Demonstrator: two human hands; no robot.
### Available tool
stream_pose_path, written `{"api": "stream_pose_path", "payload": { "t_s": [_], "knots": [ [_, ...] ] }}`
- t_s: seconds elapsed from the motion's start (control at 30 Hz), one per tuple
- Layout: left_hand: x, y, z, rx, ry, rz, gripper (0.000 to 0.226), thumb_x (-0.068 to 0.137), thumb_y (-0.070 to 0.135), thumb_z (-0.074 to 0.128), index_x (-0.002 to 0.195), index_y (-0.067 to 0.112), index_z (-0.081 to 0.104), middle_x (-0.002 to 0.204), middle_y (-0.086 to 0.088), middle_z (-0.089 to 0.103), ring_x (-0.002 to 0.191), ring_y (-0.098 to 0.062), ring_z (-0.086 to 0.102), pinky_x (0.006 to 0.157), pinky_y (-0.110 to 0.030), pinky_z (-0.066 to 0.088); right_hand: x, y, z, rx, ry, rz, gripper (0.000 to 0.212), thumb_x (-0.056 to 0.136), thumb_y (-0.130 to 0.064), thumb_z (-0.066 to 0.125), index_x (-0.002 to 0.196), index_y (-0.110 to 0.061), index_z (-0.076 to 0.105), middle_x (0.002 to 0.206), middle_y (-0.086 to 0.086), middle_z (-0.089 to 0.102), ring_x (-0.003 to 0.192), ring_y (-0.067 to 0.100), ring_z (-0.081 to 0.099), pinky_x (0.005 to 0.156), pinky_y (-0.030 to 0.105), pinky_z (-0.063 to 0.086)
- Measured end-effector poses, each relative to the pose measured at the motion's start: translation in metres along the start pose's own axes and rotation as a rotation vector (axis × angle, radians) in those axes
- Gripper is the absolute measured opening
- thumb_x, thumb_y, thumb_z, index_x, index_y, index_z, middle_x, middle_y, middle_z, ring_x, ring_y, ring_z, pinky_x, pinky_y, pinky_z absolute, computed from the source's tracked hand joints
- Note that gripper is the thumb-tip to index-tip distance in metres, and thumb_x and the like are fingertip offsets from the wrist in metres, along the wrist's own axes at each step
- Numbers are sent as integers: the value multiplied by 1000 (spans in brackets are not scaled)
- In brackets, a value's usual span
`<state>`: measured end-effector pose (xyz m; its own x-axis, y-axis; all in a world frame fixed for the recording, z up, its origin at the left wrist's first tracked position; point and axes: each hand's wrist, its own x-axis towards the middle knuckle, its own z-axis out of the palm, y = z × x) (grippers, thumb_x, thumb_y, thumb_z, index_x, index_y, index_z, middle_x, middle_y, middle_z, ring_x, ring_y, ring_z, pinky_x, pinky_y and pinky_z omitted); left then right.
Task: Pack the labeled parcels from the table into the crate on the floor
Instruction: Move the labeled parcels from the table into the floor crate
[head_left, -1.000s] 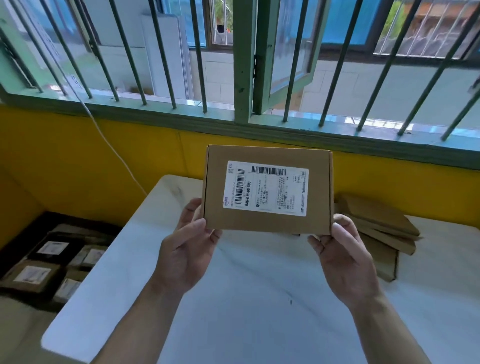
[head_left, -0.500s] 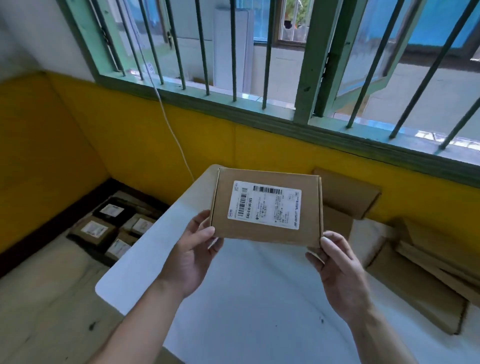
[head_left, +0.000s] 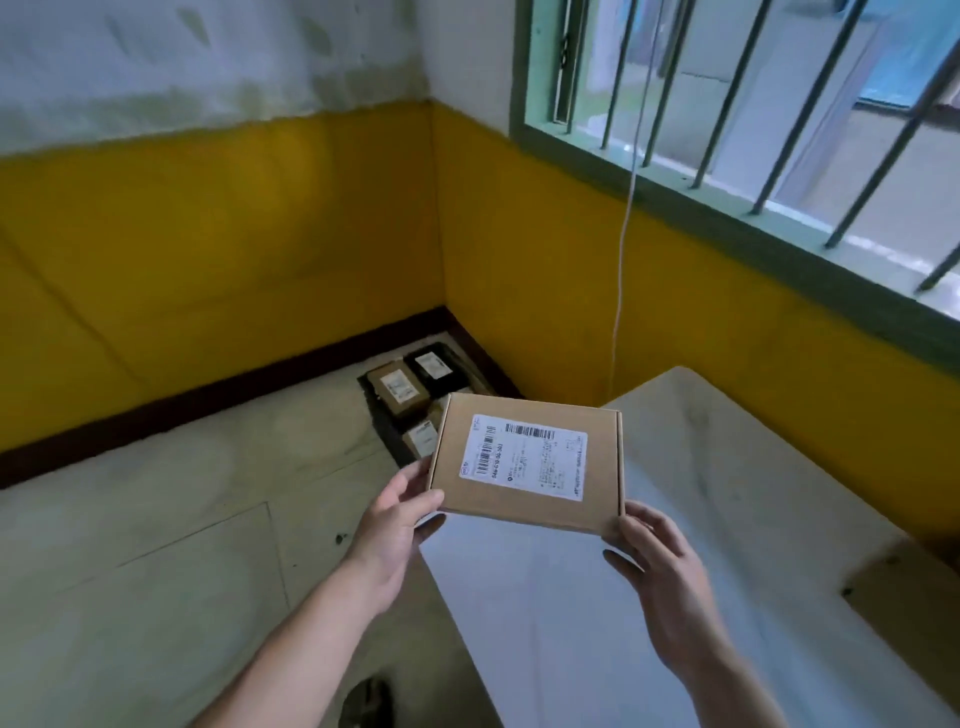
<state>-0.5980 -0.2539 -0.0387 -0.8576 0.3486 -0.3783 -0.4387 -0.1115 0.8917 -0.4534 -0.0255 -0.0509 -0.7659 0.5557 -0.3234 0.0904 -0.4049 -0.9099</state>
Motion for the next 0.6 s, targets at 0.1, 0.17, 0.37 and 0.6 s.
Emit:
{"api": "stream_pose_path", "payload": {
  "t_s": [0.1,0.17,0.37,0.6],
  "knots": [
    [37,21,-48,-58,39,5,38,91,0,56,121,24,61,99,4,77,84,-8,72,71,-22,53,39,10,62,-30,-32,29,18,88,-15,62,105,-14,68,99,4,71,88,19,66,78,34,48],
    [65,40,-82,-77,78,13,38,91,-2,56,119,22,61,95,6,77,81,-7,72,66,-19,53,66,18,109,-41,-42,50,21,86,-18,64,106,-14,67,101,6,71,92,20,66,80,35,49],
    [140,93,-171,-74,141,-21,36,91,0,57,116,25,63,100,9,75,91,-12,66,72,-24,49,127,41,227,-66,-39,121,20,90,-15,63,110,-15,68,106,9,73,97,20,65,86,35,50],
    [248,121,-201,-16,110,-120,34,92,2,57,116,26,63,105,6,74,98,-15,65,77,-27,49,206,48,282,-91,34,165,23,92,-17,62,114,-15,66,106,6,74,99,22,68,83,35,50]
  ]
}}
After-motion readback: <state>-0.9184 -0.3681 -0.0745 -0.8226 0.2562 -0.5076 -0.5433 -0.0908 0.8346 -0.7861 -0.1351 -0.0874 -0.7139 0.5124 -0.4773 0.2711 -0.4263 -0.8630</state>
